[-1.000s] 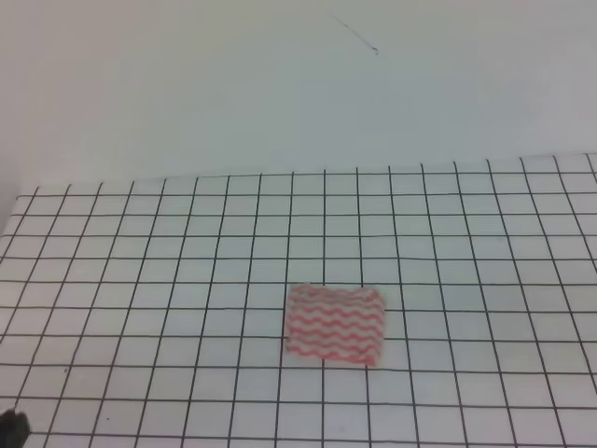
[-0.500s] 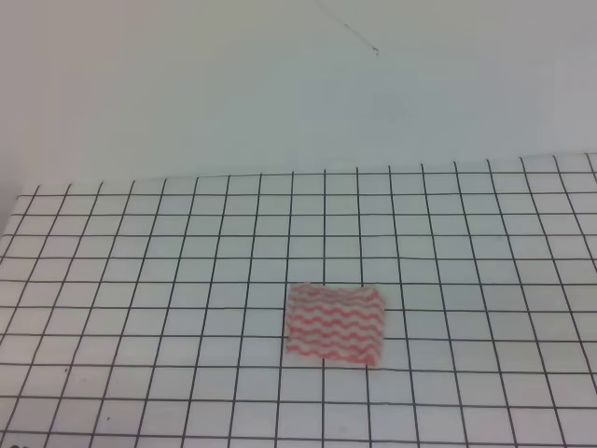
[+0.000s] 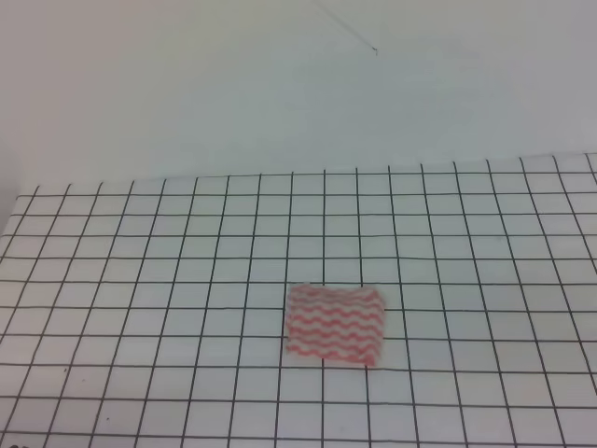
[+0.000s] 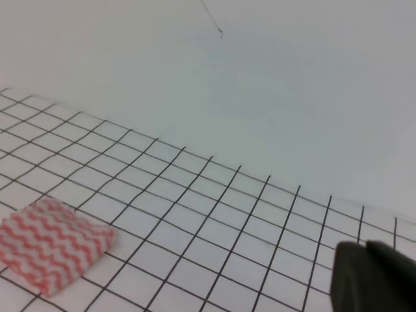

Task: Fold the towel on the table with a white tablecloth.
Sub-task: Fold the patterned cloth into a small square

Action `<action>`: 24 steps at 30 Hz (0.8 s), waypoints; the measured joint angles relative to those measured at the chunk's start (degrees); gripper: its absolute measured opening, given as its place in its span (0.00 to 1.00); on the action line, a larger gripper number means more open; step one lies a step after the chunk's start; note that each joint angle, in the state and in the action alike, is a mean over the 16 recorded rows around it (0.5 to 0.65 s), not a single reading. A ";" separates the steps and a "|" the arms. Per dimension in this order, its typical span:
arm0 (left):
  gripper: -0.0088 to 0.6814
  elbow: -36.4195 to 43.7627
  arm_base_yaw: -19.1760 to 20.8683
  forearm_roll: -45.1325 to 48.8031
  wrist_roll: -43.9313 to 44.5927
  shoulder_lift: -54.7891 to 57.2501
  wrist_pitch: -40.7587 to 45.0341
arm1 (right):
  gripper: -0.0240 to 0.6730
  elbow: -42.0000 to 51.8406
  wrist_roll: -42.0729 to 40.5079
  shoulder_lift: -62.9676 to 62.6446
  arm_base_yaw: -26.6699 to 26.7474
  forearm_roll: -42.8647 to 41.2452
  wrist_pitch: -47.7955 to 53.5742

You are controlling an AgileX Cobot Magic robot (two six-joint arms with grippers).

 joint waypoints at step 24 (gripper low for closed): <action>0.01 0.00 0.00 0.00 -0.52 0.02 0.00 | 0.04 12.03 26.59 -19.77 -10.63 -19.75 2.14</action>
